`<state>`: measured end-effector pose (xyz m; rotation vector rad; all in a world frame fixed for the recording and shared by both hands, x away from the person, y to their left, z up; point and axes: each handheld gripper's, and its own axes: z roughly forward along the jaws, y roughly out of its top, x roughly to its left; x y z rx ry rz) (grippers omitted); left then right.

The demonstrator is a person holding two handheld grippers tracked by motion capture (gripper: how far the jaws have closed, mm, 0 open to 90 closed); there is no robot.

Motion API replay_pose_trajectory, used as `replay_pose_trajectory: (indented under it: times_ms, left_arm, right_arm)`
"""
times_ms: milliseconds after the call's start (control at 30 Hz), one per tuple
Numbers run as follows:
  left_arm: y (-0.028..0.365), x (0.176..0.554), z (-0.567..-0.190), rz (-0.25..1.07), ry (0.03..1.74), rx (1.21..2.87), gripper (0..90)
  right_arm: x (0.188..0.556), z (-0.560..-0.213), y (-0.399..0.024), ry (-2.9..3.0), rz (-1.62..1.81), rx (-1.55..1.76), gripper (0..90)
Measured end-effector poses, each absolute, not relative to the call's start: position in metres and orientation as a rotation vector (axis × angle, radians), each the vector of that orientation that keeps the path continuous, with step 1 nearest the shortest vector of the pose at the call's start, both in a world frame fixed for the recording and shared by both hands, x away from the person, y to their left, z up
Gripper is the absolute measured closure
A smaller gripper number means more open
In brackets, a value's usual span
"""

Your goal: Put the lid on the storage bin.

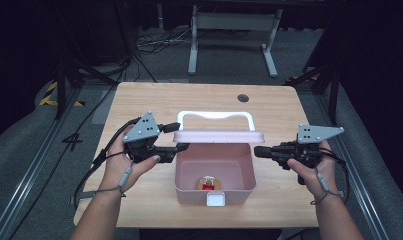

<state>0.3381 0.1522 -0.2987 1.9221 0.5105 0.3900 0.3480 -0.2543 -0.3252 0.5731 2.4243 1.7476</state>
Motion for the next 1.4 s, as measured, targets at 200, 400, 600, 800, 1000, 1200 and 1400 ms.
replay_pose_trajectory:
  times_ms: [200, 400, 600, 800, 1000, 1200, 1400]
  left_arm:
    - [0.158, 0.334, -0.300, 0.348, 0.526, 1.944, 39.5]
    - [0.165, 0.330, -0.299, 0.316, 0.537, 1.948, 37.6]
    - [0.180, 0.326, -0.300, 0.313, 0.562, 1.943, 36.7]
    - [0.190, 0.325, -0.303, 0.308, 0.584, 1.962, 36.1]
    - [0.202, 0.330, -0.306, 0.359, 0.637, 1.970, 36.1]
    - [0.215, 0.343, -0.313, 0.400, 0.721, 1.959, 36.1]
    - [0.228, 0.359, -0.324, 0.483, 0.829, 1.918, 36.0]
  right_arm:
    - [0.348, -0.326, -0.252, 2.408, 1.760, 0.581, 90.0]
    - [0.348, -0.326, -0.252, 2.384, 1.774, 0.586, 90.0]
    - [0.348, -0.325, -0.252, 2.378, 1.776, 0.583, 90.0]
    - [0.346, -0.325, -0.251, 2.373, 1.769, 0.579, 90.0]
    - [0.344, -0.323, -0.252, 2.370, 1.771, 0.569, 90.0]
    - [0.342, -0.324, -0.251, 2.386, 1.751, 0.574, 90.0]
    - [0.338, -0.324, -0.250, 2.411, 1.717, 0.576, 90.0]
